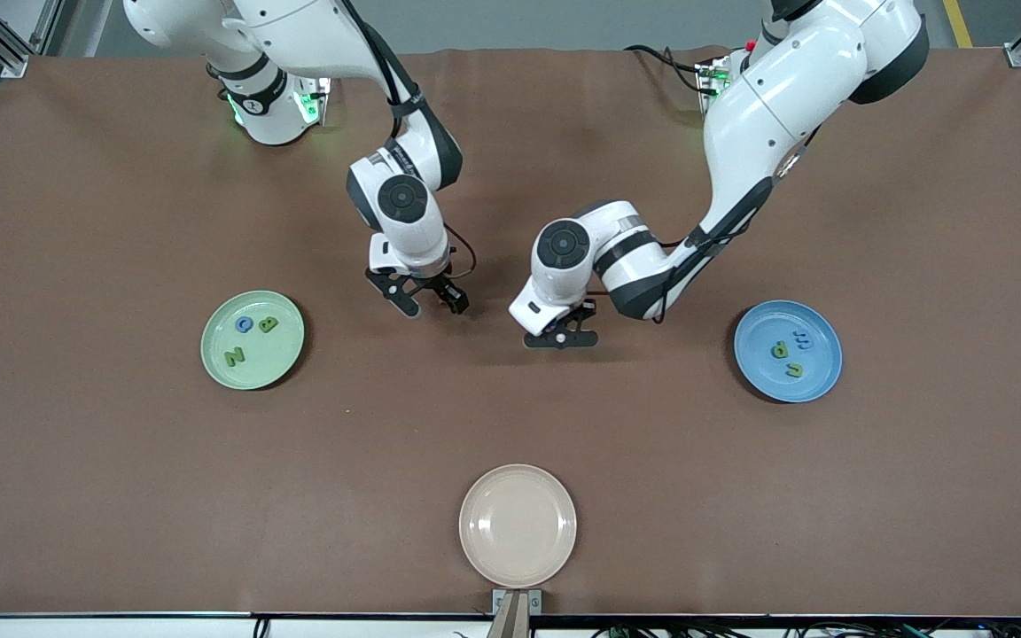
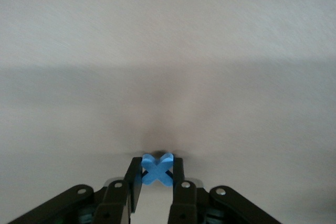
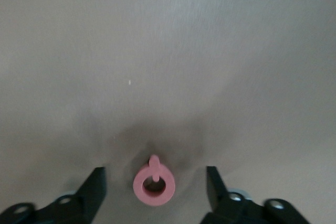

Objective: Sort upper and lower case letters into plates
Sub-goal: 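Grasp the blue x with the left gripper while the right gripper reaches D, then place the x on the blue plate while the right gripper grasps D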

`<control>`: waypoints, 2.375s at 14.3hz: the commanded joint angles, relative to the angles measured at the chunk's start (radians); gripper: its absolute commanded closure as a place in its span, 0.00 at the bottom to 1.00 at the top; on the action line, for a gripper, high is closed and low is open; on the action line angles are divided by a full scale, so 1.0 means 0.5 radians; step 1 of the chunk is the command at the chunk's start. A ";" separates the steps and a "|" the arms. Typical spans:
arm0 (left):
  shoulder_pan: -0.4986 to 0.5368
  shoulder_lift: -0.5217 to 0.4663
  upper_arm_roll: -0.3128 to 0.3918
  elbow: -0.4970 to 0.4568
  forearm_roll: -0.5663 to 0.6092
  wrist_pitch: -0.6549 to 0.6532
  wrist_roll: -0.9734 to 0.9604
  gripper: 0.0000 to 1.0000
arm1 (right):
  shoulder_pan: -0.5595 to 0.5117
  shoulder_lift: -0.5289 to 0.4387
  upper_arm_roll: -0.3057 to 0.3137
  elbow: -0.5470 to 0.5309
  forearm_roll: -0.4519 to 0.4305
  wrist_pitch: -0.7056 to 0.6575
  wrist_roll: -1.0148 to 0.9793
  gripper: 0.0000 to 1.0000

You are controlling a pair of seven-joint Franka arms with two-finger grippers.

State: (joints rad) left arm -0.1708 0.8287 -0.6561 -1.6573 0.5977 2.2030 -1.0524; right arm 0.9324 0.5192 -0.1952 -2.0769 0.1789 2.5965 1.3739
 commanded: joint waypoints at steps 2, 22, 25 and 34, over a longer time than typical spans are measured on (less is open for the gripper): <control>0.313 -0.294 -0.132 -0.173 -0.014 -0.166 0.223 0.94 | 0.040 0.054 -0.021 0.058 0.004 0.007 0.066 0.27; 2.363 -0.369 -0.839 -1.293 0.924 0.309 0.930 0.93 | -0.168 -0.446 -0.520 -0.169 -0.017 -0.499 -1.237 1.00; 2.363 -0.350 -0.829 -1.287 0.955 0.309 0.921 0.79 | -0.382 -0.492 -0.533 -0.242 -0.017 -0.481 -1.617 1.00; 2.363 -0.378 -0.838 -1.229 0.940 0.306 0.911 0.00 | -0.662 -0.364 -0.518 -0.301 0.007 -0.214 -2.021 1.00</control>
State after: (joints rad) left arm 1.0010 0.6572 -1.0668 -2.2708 1.0578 2.3491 -0.5898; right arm 0.6085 0.3229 -0.4733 -2.2086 0.1764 2.4487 0.3735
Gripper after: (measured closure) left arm 0.009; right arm 0.639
